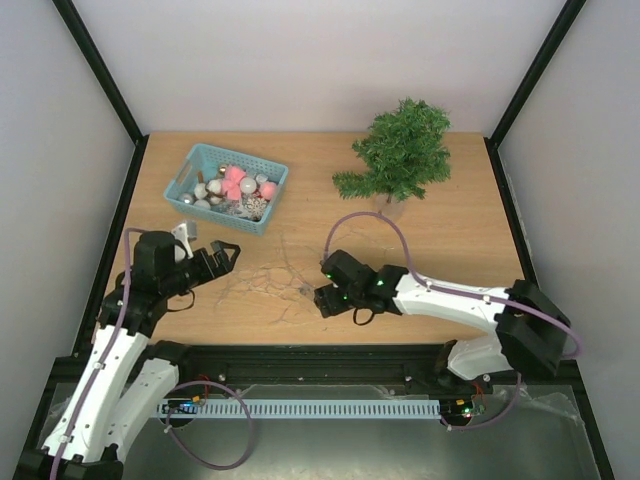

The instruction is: Decorate the small christmas tree

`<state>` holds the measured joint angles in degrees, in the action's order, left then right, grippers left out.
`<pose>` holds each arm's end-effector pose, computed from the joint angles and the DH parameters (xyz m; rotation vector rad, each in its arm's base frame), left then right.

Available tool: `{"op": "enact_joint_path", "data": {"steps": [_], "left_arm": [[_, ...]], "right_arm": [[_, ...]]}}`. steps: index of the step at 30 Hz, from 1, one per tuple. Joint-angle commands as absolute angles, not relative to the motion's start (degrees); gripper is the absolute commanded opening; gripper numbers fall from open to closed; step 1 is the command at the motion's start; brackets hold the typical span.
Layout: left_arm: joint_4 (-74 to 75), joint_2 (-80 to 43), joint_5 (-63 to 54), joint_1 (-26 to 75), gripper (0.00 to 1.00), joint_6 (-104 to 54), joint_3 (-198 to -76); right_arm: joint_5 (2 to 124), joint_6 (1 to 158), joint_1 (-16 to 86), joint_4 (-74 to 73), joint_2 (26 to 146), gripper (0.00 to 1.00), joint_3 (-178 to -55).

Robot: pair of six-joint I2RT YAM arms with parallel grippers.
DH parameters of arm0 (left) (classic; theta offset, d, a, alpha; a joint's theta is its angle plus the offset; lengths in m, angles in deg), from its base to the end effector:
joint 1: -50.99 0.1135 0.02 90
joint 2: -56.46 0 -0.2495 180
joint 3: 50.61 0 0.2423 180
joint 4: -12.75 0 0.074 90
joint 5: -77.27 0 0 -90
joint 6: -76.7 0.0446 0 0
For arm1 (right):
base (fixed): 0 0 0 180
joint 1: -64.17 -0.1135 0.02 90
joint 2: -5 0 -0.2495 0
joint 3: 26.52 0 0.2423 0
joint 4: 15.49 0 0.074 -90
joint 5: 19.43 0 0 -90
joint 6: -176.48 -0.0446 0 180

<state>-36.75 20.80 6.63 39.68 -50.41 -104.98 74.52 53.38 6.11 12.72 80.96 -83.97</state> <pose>0.1408 -0.0432 0.2773 -0.2813 2.1764 -0.8488 0.1457 0.2279 0.1924 -0.5048 2.4383 0.6454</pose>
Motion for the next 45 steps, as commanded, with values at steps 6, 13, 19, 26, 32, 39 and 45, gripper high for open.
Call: {"op": "enact_joint_path", "data": {"steps": [6, 13, 19, 26, 32, 39, 45], "left_arm": [[-36.0, 17.71, 8.03, 39.66, 0.99, -48.67, -102.69], [-35.6, 17.27, 8.86, 39.65, 1.0, -48.11, -103.18], [-34.83, 16.96, 9.42, 39.65, 1.0, -48.37, -103.44], [-34.99, 17.04, 9.66, 39.6, 1.0, -48.46, -103.47], [-34.75, 17.05, 9.86, 39.65, 1.0, -48.57, -103.51], [-33.93, 16.65, 10.43, 39.67, 0.99, -48.75, -103.42], [-33.32, 16.31, 10.87, 39.65, 0.99, -48.9, -103.35]], "right_arm": [[77.05, 67.83, 4.41, 14.49, 90.89, 0.77, -93.4], [74.32, 73.72, 4.41, 14.97, 95.76, 0.77, -95.46], [75.04, 75.05, 4.45, 14.31, 100.25, 0.78, -98.19], [76.39, 76.39, 4.42, 14.75, 104.96, 0.7, -101.56], [76.61, 76.44, 4.4, 14.42, 107.0, 0.6, -102.18], [77.64, 76.46, 4.43, 14.14, 107.81, 0.49, -102.26], [77.96, 76.52, 4.42, 13.92, 108.45, 0.44, -102.47]]}}
